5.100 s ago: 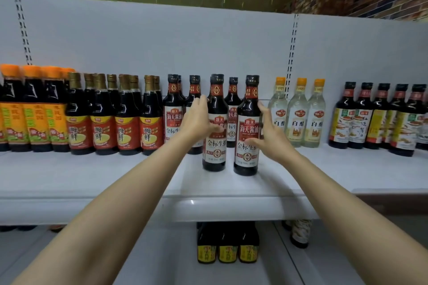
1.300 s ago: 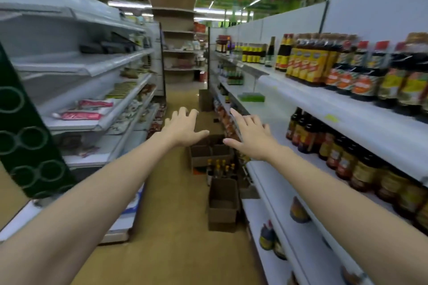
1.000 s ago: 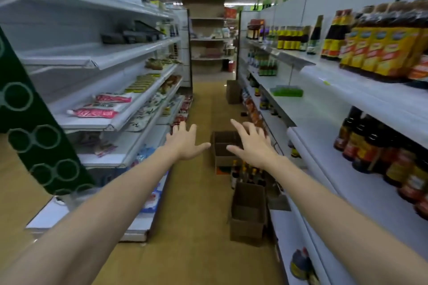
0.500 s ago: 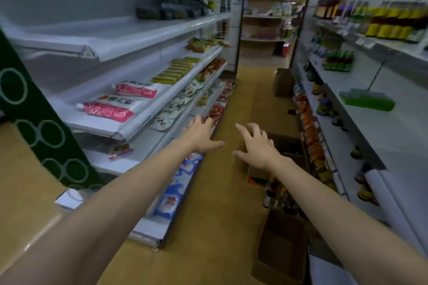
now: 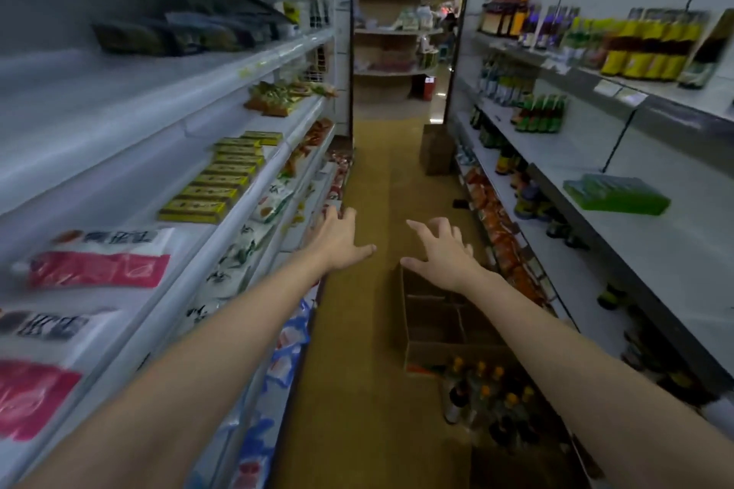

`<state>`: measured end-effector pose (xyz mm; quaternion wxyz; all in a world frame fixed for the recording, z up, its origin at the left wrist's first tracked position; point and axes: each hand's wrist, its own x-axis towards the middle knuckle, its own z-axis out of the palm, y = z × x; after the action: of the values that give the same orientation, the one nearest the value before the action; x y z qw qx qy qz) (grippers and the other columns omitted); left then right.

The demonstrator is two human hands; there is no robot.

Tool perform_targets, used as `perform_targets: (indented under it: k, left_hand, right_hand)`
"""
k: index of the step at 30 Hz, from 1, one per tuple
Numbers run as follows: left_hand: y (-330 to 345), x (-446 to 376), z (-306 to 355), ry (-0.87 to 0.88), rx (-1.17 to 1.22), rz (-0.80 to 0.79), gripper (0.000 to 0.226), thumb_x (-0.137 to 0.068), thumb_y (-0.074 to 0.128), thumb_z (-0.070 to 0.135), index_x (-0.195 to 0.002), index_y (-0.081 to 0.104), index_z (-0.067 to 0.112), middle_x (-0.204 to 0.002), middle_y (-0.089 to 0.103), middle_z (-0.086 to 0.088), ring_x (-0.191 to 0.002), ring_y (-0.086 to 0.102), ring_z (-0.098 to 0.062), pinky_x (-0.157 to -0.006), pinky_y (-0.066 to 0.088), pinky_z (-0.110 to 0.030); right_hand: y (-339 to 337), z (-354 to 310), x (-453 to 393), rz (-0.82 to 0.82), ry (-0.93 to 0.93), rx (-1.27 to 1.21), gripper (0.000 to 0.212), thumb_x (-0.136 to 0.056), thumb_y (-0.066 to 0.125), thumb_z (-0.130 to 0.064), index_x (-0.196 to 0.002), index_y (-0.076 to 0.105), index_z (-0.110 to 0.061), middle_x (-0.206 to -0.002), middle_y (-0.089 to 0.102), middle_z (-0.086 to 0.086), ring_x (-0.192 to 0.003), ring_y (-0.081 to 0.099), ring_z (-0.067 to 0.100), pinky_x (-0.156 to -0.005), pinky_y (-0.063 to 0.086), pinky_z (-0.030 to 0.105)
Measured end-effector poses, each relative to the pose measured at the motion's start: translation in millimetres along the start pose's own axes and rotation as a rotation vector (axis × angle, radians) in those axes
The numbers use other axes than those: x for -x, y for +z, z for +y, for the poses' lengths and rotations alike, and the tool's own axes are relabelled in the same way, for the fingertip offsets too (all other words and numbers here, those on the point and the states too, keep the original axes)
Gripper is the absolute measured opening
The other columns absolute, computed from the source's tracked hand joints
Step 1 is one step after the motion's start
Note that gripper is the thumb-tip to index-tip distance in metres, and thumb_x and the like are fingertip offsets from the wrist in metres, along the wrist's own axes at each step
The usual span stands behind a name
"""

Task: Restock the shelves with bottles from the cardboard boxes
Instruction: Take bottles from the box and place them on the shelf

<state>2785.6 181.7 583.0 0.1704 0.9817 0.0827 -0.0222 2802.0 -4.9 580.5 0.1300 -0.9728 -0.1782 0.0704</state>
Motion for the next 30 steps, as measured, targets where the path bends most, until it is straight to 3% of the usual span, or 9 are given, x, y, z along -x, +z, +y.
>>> perform_targets:
  k: [5, 12, 19, 23, 30]
  left_hand:
    - [18.4, -112.8, 7.0, 0.046, -0.020, -0.046, 0.074, -0.086, 0.059, 0.052, -0.143, 0.028, 0.014, -0.148, 0.025, -0.017, -0.134, 0.031, -0.036, -0.106, 0.036, -0.047]
    - [1.5, -260.1, 16.6, 0.035, -0.079, -0.092, 0.072, -0.088, 0.058, 0.050, -0.144, 0.027, 0.016, -0.152, 0.018, -0.016, -0.140, 0.019, -0.036, -0.111, 0.029, -0.048]
    - [5.6, -403.2, -2.1, 0.030, -0.061, -0.120, 0.072, -0.087, 0.060, 0.049, -0.143, 0.029, 0.018, -0.151, 0.020, -0.016, -0.138, 0.022, -0.037, -0.110, 0.030, -0.049]
    - [9.7, -497.8, -21.3, 0.108, -0.010, -0.142, 0.070, -0.086, 0.061, 0.047, -0.141, 0.032, 0.015, -0.144, 0.027, -0.015, -0.134, 0.030, -0.035, -0.108, 0.034, -0.047]
    - [-13.9, -656.9, -30.9, 0.174, -0.034, -0.228, 0.074, -0.088, 0.059, 0.047, -0.146, 0.026, 0.016, -0.152, 0.021, -0.016, -0.141, 0.020, -0.037, -0.112, 0.028, -0.048]
  right_hand:
    - [7.4, 24.7, -109.8, -0.019, 0.041, -0.094, 0.079, -0.094, 0.051, -0.049, -0.153, 0.004, -0.026, -0.153, 0.014, 0.008, -0.137, 0.029, 0.032, -0.110, 0.020, 0.055]
    - [-14.1, 57.4, -266.0, -0.050, 0.044, -0.077, 0.069, -0.094, 0.049, -0.051, -0.150, 0.021, -0.025, -0.152, 0.013, 0.010, -0.140, 0.018, 0.033, -0.112, 0.021, 0.054]
    - [-12.7, 66.1, -402.6, -0.070, 0.065, -0.136, 0.078, -0.093, 0.052, -0.051, -0.152, 0.009, -0.026, -0.153, 0.014, 0.008, -0.139, 0.022, 0.035, -0.111, 0.023, 0.054]
    - [-14.8, 74.2, -491.2, -0.068, 0.108, -0.103, 0.072, -0.093, 0.051, -0.050, -0.151, 0.017, -0.025, -0.150, 0.017, 0.007, -0.137, 0.026, 0.034, -0.110, 0.023, 0.052]
    - [-30.7, 91.9, -622.7, -0.040, 0.275, -0.117, 0.066, -0.094, 0.049, -0.050, -0.150, 0.020, -0.031, -0.156, 0.009, 0.008, -0.143, 0.012, 0.035, -0.113, 0.018, 0.057]
